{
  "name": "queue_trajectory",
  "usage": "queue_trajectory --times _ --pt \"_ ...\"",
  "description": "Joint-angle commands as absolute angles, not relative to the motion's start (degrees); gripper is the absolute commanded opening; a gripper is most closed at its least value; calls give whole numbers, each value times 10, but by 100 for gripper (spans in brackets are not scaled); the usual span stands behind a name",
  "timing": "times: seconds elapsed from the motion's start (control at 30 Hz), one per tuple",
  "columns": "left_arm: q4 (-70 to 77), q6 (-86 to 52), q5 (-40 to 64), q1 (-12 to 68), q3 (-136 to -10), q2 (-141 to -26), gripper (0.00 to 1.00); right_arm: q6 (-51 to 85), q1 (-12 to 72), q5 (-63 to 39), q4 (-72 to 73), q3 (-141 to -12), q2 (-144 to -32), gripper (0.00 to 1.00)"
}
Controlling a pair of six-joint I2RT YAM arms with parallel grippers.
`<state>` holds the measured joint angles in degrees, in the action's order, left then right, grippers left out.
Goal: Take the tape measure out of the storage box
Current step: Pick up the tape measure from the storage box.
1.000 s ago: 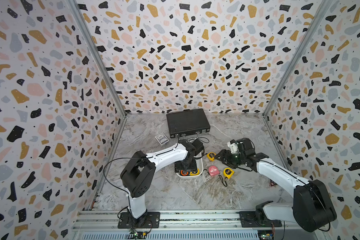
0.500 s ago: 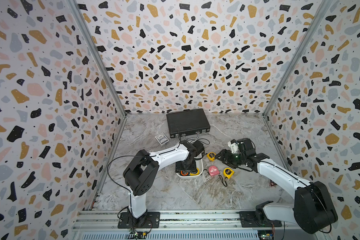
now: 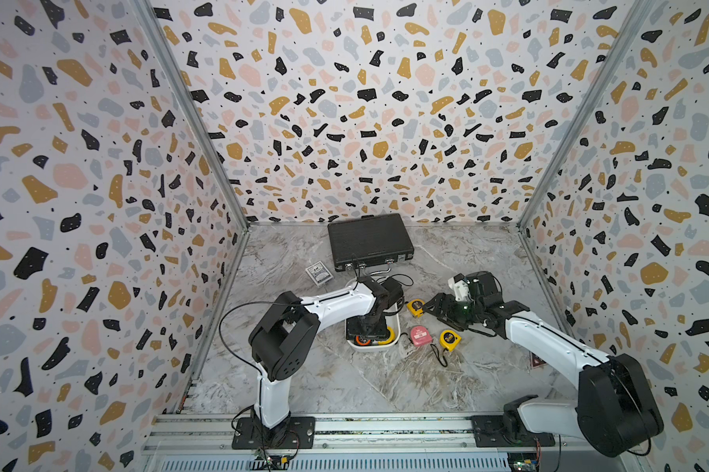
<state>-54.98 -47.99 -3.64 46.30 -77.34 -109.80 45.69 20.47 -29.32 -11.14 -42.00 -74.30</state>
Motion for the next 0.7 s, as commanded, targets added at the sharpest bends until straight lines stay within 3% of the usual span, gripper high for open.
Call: queue_trajectory --times 0.0,0.37,0.47,0.67 --pt "-555 -480 -46 466 -781 -1109 74 462 202 -294 -104 -417 -743 76" --pt "-548 -481 -37 463 -780 -1112 64 464 202 -301 -94 -415 -751 76" --pt "-545 -481 -28 464 -784 -1123 55 465 202 -301 -92 -416 -752 76" --pt "-556 -489 -35 464 -793 -1111 16 463 202 -305 -94 -418 -748 75"
